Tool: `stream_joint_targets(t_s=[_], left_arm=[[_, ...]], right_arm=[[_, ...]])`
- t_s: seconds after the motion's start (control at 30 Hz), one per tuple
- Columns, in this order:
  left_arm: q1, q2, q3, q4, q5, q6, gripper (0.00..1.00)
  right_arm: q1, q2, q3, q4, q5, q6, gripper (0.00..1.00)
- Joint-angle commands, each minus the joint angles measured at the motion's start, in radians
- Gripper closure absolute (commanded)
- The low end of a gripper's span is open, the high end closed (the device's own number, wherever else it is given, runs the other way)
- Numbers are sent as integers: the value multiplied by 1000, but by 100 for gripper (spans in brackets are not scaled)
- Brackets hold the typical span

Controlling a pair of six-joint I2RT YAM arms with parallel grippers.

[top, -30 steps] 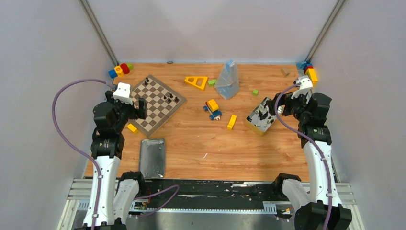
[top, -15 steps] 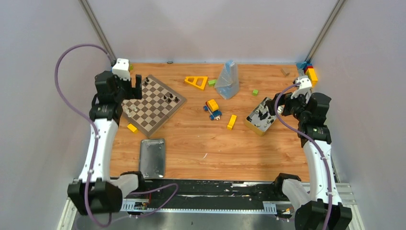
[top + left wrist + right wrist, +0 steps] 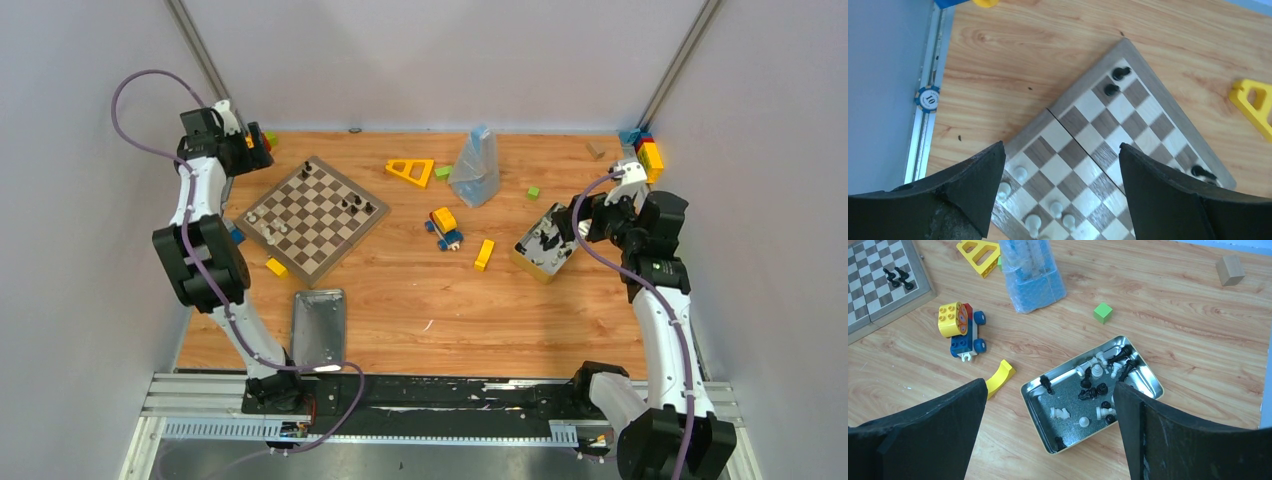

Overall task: Set up the chess pieces on the board
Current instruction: Move the chessboard to the center of the board.

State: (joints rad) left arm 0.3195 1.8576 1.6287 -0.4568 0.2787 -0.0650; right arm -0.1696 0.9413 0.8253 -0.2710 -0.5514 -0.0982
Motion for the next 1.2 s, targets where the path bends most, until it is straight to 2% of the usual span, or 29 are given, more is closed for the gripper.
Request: stream_joint_targets(t_s=[0.0, 0.3, 0.63, 0.83, 1.17], left_arm=[[30, 121, 133, -38, 6, -109, 11], [32, 378, 369, -81, -103, -263, 19], [12, 610, 551, -147, -159, -251, 24], [-29, 644, 544, -178, -168, -204, 26], [-89, 556, 359, -148, -146, -112, 31]], right_arm=[[2, 10, 12, 30, -19, -6, 0], [2, 23, 11, 26, -19, -15, 0], [2, 48, 8, 23, -20, -29, 0], [2, 55, 5, 23, -18, -35, 0], [2, 52, 0, 22, -27, -35, 0]])
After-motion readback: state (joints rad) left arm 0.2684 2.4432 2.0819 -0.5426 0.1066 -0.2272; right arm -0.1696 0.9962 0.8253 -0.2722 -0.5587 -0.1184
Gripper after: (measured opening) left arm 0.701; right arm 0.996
